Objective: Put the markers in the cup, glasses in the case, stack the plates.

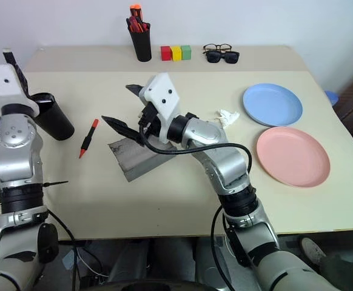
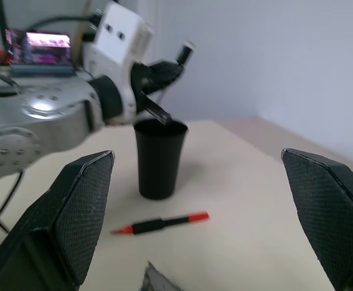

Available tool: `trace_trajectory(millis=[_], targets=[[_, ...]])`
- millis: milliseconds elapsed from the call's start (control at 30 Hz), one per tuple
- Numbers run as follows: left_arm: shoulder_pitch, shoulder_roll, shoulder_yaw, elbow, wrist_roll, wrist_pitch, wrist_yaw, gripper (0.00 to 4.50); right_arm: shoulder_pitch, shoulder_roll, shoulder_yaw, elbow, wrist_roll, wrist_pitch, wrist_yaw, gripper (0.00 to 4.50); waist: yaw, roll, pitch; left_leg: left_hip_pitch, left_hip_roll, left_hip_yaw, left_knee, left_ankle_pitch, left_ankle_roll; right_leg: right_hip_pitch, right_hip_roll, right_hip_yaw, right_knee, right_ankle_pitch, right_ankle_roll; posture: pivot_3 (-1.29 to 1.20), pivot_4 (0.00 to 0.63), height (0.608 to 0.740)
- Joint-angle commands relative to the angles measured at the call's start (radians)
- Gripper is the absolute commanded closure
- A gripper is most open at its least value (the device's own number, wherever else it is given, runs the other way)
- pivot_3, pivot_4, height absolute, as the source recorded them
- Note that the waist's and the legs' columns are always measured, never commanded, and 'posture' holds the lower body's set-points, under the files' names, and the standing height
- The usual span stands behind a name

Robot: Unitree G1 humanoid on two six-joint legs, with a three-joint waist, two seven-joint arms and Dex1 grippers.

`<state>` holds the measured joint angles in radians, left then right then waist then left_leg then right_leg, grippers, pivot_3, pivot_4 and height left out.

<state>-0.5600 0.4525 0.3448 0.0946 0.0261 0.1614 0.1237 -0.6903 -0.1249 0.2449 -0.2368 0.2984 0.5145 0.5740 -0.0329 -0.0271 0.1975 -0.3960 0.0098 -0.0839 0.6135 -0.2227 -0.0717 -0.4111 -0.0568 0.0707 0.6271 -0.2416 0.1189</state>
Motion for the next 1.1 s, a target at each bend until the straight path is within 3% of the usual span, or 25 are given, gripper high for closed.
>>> trace_trajectory(millis=[33,300,367,633,800,900,1033,1100], targets=[[0.014,-0.009,0.001,0.011,0.003,-0.059,0.011,4.48,-0.007,0.016,-0.002,-0.030,0.001,-0.029,-0.009,0.00,-0.004,0.000,0.000,0.000,0.000,0.000,0.000,0.000,0.000,0.000,0.000,0.000,0.001,0.000,0.000,0.00,0.150,0.740],[0.051,-0.031,0.005,0.051,0.000,-0.095,0.031,4.48,0.005,0.015,0.003,-0.036,0.003,-0.035,0.000,0.00,-0.011,0.000,0.000,0.001,0.000,0.000,0.000,0.000,0.000,-0.001,0.001,0.000,0.002,0.000,0.000,0.00,0.150,0.740],[0.058,-0.032,0.005,0.049,0.008,-0.094,0.043,3.69,0.001,0.016,0.002,-0.031,0.003,-0.039,0.002,0.00,-0.011,0.000,0.000,0.001,0.000,0.000,0.000,0.000,0.000,-0.001,0.001,0.000,0.002,0.000,0.000,0.00,0.150,0.740],[0.054,-0.049,0.025,-0.042,-0.048,-0.111,0.031,3.69,-0.003,0.017,0.003,-0.027,0.007,-0.043,0.011,0.00,-0.011,0.000,0.000,0.001,0.000,0.000,0.000,0.000,0.000,-0.001,0.001,0.000,0.002,0.000,0.000,0.00,0.150,0.740],[0.042,-0.045,-0.056,-0.217,-0.174,0.021,-0.144,3.69,0.001,0.007,-0.007,-0.028,0.008,-0.038,0.013,0.00,-0.009,0.000,0.000,0.000,0.000,0.000,0.000,0.000,0.000,-0.001,0.000,0.000,0.002,0.000,0.000,0.00,0.150,0.740],[0.053,-0.021,-0.116,-0.267,-0.161,0.249,-0.175,2.78,0.005,0.000,-0.009,-0.029,0.006,-0.039,0.014,0.00,-0.011,0.000,0.000,0.001,0.000,0.000,0.000,0.000,0.000,0.000,0.000,0.000,0.002,0.000,0.000,0.00,0.150,0.740],[0.028,-0.002,-0.179,-0.282,-0.134,0.578,-0.160,0.84,0.005,-0.004,-0.008,-0.028,0.007,-0.038,0.015,0.00,-0.023,0.001,0.000,0.001,0.001,0.000,0.000,0.000,0.000,-0.001,0.001,0.000,0.003,0.000,0.000,0.00,0.150,0.740],[0.001,-0.015,-0.189,-0.259,-0.141,0.757,-0.148,0.84,0.008,-0.004,-0.006,-0.030,0.006,-0.038,0.015,0.00,-0.027,0.000,0.000,0.001,0.001,-0.001,0.000,0.000,0.000,-0.001,0.002,0.000,0.003,0.000,0.000,0.00,0.150,0.740]])
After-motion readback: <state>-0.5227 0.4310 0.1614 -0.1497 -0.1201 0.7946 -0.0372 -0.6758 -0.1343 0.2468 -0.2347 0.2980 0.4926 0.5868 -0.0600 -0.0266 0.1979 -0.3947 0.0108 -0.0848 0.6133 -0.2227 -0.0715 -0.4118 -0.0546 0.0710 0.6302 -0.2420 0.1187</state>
